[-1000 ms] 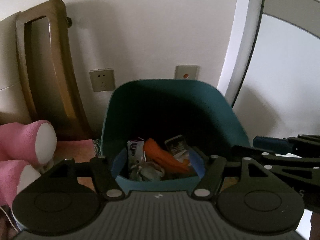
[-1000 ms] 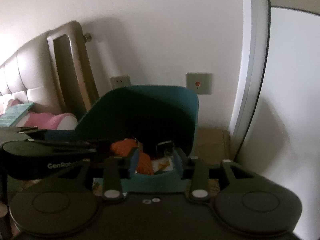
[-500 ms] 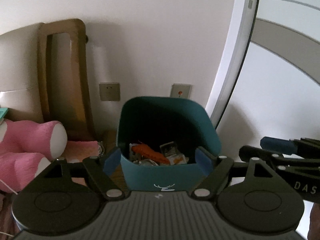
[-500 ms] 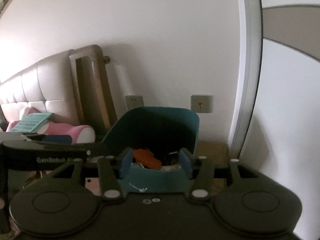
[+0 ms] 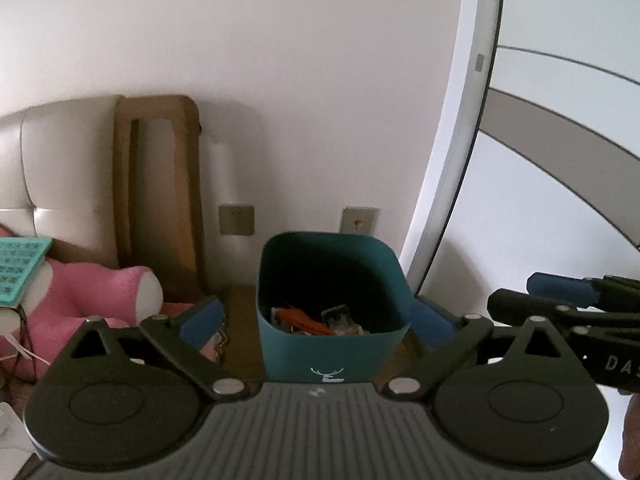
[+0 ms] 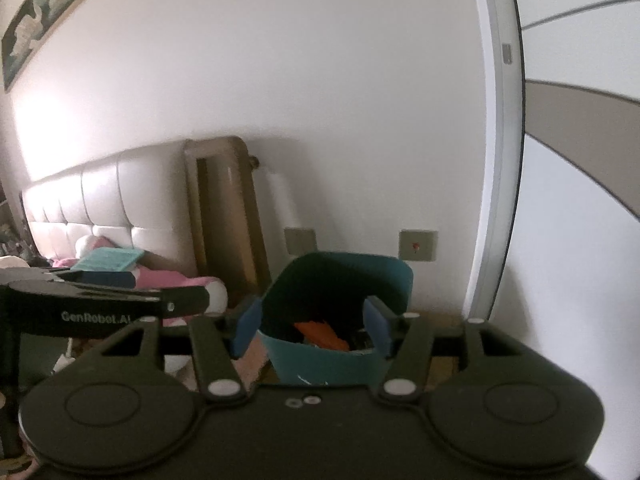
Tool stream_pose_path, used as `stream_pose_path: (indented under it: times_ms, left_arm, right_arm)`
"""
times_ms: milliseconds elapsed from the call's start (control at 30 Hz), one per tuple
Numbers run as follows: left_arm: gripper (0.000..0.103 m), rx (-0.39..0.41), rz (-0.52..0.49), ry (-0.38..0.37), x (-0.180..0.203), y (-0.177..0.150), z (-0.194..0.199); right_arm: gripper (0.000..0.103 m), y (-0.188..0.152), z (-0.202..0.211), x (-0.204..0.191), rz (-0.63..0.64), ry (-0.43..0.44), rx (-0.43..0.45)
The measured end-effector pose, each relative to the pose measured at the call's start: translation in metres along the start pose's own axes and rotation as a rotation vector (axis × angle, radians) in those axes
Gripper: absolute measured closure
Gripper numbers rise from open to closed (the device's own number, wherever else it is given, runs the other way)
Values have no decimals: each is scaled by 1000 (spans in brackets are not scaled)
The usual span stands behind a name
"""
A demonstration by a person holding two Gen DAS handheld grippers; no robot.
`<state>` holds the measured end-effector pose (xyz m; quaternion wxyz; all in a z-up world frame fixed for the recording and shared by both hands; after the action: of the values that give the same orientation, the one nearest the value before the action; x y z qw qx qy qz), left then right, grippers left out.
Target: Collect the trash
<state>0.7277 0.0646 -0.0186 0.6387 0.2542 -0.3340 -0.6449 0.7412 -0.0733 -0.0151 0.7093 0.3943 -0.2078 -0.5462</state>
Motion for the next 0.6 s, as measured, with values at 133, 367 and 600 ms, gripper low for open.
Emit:
stream_pose_path:
  times_ms: [133,367,600]
  left_arm:
    - [0,14,-9,5,0,3,19]
    - [0,18,-46,30,4,7,43]
    - [0,19,-50,29,8,9,63]
  right_arm:
    - [46,4,16,-5,1,1,13]
    - [45,2,35,-12,11,-5,0]
    - [45,3,51,-16,22,-20,-2]
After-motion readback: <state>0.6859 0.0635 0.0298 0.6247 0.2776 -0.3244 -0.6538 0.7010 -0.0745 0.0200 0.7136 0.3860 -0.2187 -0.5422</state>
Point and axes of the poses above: each gripper's, at about its wrist camera, not at the fingertips, and z roughly against the way its jaws point, x to its right, y to its top, the point moved 9 cm from there along -z, roughly the way its jaws point, and after that the axes turned 6 degrees about -x, right-handed, at the moved point
